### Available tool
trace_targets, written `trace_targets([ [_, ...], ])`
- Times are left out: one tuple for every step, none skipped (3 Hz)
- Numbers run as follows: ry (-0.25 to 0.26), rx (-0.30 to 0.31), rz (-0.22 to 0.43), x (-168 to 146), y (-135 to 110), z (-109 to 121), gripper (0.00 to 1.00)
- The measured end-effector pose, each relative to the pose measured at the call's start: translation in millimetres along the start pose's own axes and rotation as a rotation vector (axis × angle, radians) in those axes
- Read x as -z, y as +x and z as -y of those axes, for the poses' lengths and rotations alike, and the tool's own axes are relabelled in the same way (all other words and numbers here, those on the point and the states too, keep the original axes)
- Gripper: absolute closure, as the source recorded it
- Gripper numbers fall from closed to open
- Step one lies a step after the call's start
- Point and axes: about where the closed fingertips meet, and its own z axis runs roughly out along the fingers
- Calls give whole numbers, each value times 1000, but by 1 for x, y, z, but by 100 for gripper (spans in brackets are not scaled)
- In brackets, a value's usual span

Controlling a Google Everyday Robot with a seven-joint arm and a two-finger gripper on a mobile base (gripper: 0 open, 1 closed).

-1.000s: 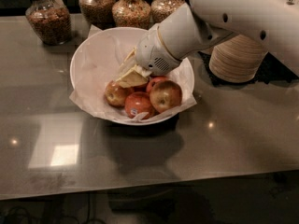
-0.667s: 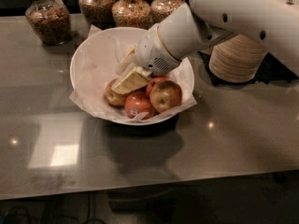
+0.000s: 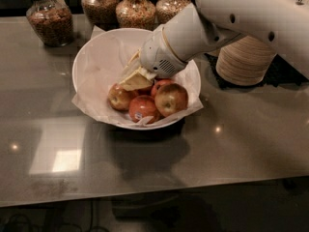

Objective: Pick apple from white bowl

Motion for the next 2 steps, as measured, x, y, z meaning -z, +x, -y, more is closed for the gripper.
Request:
trace_targets([
  [0, 0, 0, 0, 0, 0, 81],
  [0, 0, 0, 0, 0, 0, 58],
])
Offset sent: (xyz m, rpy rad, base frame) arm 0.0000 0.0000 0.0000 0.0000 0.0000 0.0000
